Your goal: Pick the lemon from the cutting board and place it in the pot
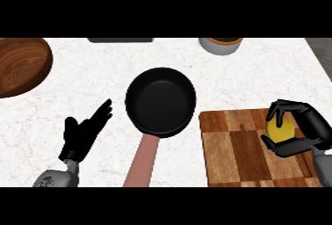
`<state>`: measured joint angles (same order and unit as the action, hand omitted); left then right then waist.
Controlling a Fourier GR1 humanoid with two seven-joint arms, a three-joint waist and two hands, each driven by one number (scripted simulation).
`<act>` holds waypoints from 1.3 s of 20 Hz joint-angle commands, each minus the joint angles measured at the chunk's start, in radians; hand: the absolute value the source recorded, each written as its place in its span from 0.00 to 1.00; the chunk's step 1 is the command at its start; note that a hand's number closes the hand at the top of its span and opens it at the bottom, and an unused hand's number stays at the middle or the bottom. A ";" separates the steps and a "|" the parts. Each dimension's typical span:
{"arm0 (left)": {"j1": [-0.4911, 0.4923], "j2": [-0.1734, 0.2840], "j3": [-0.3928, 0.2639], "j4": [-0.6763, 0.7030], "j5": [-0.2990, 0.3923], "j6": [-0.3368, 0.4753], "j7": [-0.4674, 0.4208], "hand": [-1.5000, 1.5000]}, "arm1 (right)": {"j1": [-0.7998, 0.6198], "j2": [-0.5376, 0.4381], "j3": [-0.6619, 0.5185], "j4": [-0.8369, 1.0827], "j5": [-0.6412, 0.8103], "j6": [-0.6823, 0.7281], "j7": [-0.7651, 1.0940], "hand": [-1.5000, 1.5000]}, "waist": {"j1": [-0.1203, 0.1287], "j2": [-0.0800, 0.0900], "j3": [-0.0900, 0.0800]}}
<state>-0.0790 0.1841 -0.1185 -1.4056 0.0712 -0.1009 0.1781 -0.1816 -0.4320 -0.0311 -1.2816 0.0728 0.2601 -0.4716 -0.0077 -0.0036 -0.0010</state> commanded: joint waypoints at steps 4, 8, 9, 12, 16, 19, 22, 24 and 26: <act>-0.013 -0.018 0.008 0.033 -0.021 0.007 -0.008 0.50 | 0.038 -0.035 0.000 -0.355 0.060 -0.060 0.212 1.00 | -0.004 0.000 0.000; 0.001 0.020 0.036 -0.032 0.026 -0.046 0.033 0.50 | -0.037 -0.023 0.034 -0.500 0.102 -0.069 0.421 1.00 | 0.005 0.001 0.000; -0.002 -0.016 0.010 -0.002 -0.020 -0.008 -0.001 0.50 | -0.126 0.007 0.056 -0.463 0.107 -0.067 0.495 1.00 | 0.010 0.003 0.000; 0.006 -0.011 0.016 0.027 -0.029 -0.018 -0.043 0.50 | -0.248 0.042 0.113 -0.497 0.174 -0.091 0.652 1.00 | 0.014 0.003 0.000; 0.017 0.012 0.028 0.002 -0.008 -0.056 -0.018 0.50 | -0.394 0.071 0.186 -0.474 0.216 -0.034 0.805 1.00 | 0.019 0.003 0.000; 0.021 -0.026 0.009 0.020 -0.042 -0.016 -0.036 0.50 | -0.505 0.104 0.237 -0.407 0.270 -0.005 0.882 1.00 | 0.021 0.004 0.000; -0.023 -0.023 0.017 0.039 -0.040 -0.029 -0.026 0.50 | -0.595 0.164 0.299 -0.287 0.346 -0.009 0.901 1.00 | 0.025 0.006 0.000; -0.050 -0.024 0.032 0.101 -0.047 -0.029 -0.039 0.50 | -0.621 0.196 0.331 -0.299 0.371 0.016 0.956 1.00 | 0.017 0.005 0.000; -0.005 -0.027 0.014 0.039 -0.041 -0.044 -0.031 0.50 | -0.698 0.207 0.302 -0.138 0.385 0.017 0.850 1.00 | 0.025 0.006 0.000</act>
<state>-0.0965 0.1493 -0.1063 -1.3606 0.0259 -0.1226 0.1409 -0.7791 -0.2691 0.2518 -1.5580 0.4081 0.2651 0.4068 0.0149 0.0006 -0.0002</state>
